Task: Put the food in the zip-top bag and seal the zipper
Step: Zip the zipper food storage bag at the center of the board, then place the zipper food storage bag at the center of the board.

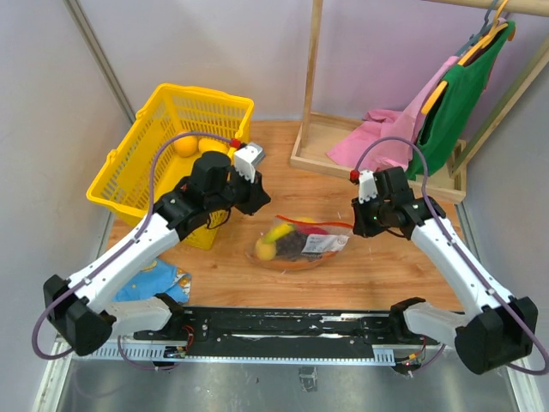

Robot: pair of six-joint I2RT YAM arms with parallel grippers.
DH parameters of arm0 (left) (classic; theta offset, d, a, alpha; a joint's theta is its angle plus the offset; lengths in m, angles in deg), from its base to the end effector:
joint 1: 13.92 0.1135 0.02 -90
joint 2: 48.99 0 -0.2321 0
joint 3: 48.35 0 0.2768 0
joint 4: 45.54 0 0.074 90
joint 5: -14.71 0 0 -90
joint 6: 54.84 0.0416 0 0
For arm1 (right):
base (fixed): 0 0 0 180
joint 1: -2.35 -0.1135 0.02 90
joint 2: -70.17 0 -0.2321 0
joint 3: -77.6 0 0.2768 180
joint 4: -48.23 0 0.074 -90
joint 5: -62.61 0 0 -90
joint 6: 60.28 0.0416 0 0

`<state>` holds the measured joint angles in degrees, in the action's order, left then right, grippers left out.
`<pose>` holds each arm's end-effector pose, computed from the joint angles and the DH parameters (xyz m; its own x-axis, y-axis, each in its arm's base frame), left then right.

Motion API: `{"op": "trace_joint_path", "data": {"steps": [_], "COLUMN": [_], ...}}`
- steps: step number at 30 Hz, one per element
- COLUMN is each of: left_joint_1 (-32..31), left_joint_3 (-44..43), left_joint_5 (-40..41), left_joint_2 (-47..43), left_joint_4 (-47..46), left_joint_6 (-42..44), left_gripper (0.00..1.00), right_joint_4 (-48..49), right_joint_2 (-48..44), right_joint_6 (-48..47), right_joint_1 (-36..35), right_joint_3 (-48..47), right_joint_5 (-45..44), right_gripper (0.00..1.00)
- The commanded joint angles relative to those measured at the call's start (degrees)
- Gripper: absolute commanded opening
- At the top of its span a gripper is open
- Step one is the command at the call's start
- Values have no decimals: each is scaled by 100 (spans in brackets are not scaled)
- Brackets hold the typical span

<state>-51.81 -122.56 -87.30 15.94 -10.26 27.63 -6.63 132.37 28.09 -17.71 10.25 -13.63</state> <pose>0.2298 -0.1898 0.3181 -0.4410 0.1808 -0.8791 0.6965 0.6867 -0.2082 0.2422 0.0990 0.2564 -0.7026 -0.2860 -0.6516 -0.4978 0.8518 0.1630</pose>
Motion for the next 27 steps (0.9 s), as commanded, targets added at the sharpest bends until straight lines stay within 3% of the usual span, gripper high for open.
{"op": "trace_joint_path", "data": {"steps": [1,7,13,20,27], "left_joint_1": [36,36,43,92,124], "left_joint_3": [-614,-1386,-1419,-1169,-1112], "left_joint_5": [634,1230,1953,2903,3695], "left_joint_2": [649,1343,848,-246,-1219], "left_joint_4": [-152,-102,-84,84,692], "left_joint_6": [195,-25,-385,-887,-1275], "left_gripper": [20,36,63,89,98], "right_joint_4": [12,170,521,867,747], "right_joint_2": [548,1476,1610,1183,263], "right_joint_6": [509,908,1309,1506,1434], "right_joint_1": [294,539,869,1045,1058], "right_joint_3": [-319,-683,-722,-578,-424], "right_joint_5": [-240,-304,-400,-542,-864], "right_gripper": [1,1,9,29,62]}}
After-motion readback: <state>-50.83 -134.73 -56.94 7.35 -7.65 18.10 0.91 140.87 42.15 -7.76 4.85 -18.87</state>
